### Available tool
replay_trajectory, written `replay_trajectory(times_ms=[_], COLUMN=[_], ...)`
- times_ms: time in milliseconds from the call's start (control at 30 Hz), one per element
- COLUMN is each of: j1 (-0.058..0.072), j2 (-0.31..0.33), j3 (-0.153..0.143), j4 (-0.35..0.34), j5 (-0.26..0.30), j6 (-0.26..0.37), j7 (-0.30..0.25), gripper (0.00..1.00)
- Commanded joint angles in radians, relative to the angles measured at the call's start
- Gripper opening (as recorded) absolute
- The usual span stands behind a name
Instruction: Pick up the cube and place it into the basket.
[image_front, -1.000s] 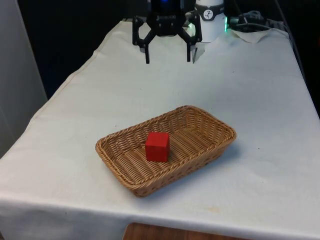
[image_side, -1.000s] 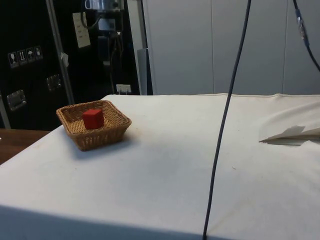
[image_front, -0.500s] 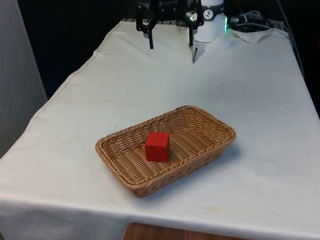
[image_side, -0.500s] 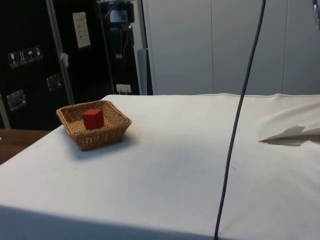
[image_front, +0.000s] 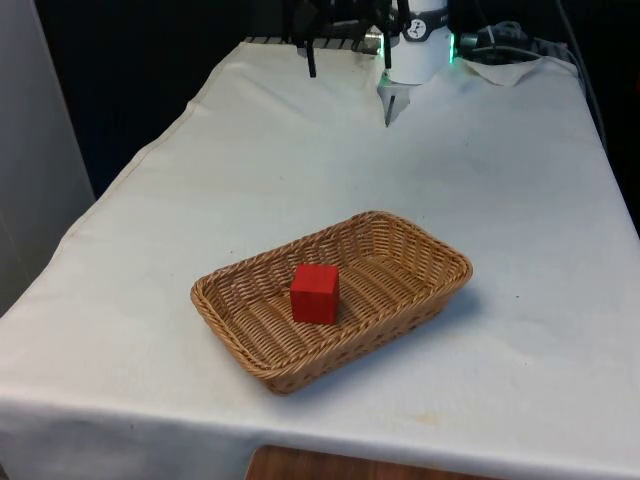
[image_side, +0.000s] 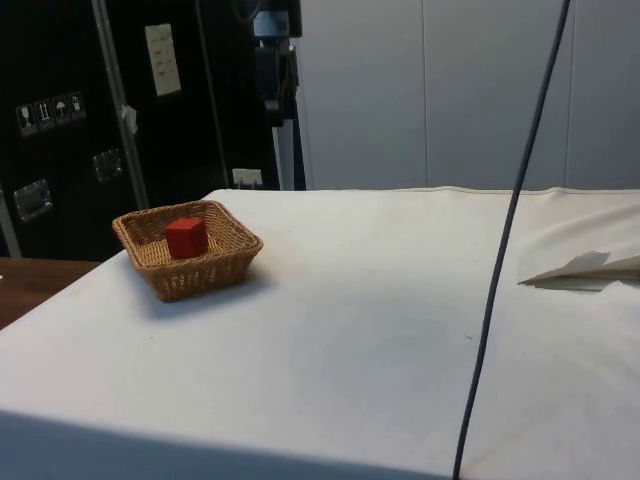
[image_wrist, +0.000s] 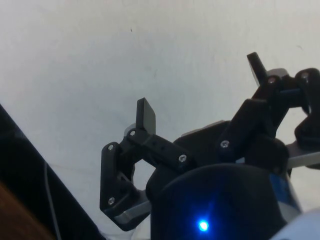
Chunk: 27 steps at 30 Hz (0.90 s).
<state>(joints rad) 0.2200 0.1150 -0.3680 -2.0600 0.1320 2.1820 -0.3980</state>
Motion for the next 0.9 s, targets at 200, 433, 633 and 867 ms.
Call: replay_trajectory(times_ms=[200, 433, 633, 867], j1=[0.0, -0.002, -0.004, -0.007], j2=[-0.075, -0.131, -0.179, -0.237], j3=[-0.002, 0.0, 0.001, 0.002], j4=[-0.077, -0.128, -0.169, -0.223], j5=[-0.039, -0.071, -0.11, -0.163], j6=[0.021, 0.032, 0.042, 0.06], j7=[0.014, 0.022, 0.035, 0.054], gripper=[1.0, 1.0, 1.0, 1.0])
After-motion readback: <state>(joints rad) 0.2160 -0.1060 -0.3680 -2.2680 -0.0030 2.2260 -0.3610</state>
